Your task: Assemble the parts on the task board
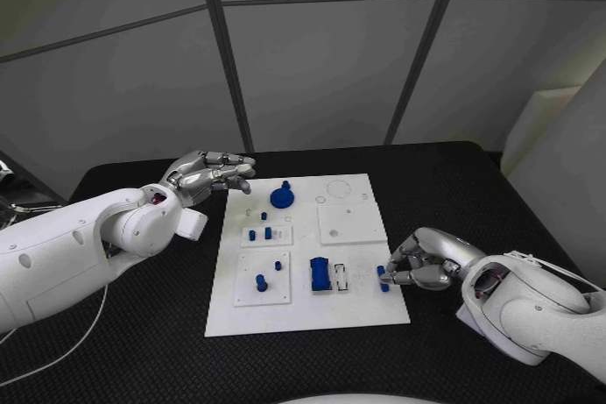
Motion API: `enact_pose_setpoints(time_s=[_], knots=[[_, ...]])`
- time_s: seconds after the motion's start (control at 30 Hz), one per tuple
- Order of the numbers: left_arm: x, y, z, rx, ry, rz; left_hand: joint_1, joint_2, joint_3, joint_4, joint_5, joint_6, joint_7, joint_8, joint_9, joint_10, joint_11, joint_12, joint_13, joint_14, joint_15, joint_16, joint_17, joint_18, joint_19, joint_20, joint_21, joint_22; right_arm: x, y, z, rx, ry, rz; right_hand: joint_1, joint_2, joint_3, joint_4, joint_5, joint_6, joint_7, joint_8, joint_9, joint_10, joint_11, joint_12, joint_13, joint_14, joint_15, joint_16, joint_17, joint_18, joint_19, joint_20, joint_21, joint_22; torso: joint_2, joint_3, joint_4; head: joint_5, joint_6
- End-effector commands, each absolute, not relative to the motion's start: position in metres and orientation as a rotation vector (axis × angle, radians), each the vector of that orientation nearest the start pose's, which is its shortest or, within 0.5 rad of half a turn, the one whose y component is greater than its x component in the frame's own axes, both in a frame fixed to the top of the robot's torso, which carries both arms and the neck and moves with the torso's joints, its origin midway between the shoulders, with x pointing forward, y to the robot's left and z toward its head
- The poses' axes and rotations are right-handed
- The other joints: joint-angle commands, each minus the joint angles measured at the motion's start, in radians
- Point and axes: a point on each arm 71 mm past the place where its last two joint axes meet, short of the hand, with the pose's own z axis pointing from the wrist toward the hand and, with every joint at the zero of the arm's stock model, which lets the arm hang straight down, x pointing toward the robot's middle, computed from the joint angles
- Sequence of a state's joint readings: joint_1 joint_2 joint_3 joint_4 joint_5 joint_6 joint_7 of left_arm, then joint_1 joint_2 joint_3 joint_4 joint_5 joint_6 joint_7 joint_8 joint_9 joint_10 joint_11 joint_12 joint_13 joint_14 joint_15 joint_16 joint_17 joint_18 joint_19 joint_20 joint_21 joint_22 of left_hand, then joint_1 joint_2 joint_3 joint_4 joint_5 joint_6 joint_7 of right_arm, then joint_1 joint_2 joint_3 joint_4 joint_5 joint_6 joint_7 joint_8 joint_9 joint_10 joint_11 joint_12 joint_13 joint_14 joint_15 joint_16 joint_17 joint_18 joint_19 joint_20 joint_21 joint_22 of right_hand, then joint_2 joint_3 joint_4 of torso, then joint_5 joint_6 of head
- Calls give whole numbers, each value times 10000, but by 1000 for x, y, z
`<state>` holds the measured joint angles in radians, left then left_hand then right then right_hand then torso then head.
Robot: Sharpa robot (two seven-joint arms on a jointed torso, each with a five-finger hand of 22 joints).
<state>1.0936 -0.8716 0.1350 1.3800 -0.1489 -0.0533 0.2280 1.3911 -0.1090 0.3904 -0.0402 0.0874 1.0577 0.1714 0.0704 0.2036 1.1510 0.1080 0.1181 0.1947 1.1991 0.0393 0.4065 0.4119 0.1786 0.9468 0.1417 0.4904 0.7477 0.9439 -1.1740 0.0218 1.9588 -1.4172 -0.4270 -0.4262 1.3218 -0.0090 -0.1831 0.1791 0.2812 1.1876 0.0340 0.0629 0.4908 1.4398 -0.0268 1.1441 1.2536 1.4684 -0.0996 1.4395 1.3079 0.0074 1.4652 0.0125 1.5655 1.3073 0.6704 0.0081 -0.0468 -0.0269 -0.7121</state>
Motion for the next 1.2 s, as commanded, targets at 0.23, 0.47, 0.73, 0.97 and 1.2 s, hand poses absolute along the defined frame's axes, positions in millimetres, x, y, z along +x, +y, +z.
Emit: enact_pose_setpoints(time_s=[0.23,0.47,0.73,0.97,1.2], knots=[[508,255,-185,-10789,15595,-15708,42,66,-20,-39,-2,-93,0,-59,8,-68,19,-55,-10,54,13,-35,-7,24,2,29,-38,-9,370,-245,-228,1746,18224,3796,-634,-291,-345,377,87,166,3,23,-98,218,-130,75,45,601,-40,56,547,-73,1054,-38,49,2631,6,2,17,-77,-52],[508,255,-185,-10792,15612,-15710,42,66,-20,-39,-2,-93,0,-59,8,-68,19,-55,-10,54,13,-35,-7,24,2,29,-38,-9,374,-243,-233,1672,18488,3092,-782,-410,-382,635,134,163,-1,18,-138,240,-133,130,94,614,-44,90,606,-74,1056,-44,53,2635,8,-3,52,-81,-66],[508,257,-186,-10806,15608,-15680,42,66,-20,-39,-2,-93,0,-59,8,-68,19,-55,-10,54,13,-35,-7,24,2,29,-38,-9,376,-238,-241,1418,18967,2727,-787,-425,-378,662,137,166,-4,21,-141,254,-134,180,132,624,-44,120,655,-74,1056,-45,53,2635,4,-4,26,-41,-97],[508,257,-186,-10813,15608,-15665,42,66,-20,-39,-2,-93,0,-59,8,-68,19,-55,-10,54,13,-35,-7,24,2,29,-38,-9,374,-236,-246,1215,19341,2511,-748,-438,-349,694,146,203,-17,36,-141,260,-142,198,148,631,-49,138,684,-74,1056,-47,53,2635,5,-4,32,-28,-129],[508,258,-186,-10828,15614,-15640,42,66,-20,-39,-2,-93,0,-59,8,-68,19,-55,-10,54,13,-35,-7,24,2,29,-38,-9,373,-229,-249,916,19497,2559,-337,-430,-200,594,148,288,-50,51,-147,259,-173,209,168,636,-74,157,715,-74,1056,-68,53,2635,1,-5,34,-13,-135]])
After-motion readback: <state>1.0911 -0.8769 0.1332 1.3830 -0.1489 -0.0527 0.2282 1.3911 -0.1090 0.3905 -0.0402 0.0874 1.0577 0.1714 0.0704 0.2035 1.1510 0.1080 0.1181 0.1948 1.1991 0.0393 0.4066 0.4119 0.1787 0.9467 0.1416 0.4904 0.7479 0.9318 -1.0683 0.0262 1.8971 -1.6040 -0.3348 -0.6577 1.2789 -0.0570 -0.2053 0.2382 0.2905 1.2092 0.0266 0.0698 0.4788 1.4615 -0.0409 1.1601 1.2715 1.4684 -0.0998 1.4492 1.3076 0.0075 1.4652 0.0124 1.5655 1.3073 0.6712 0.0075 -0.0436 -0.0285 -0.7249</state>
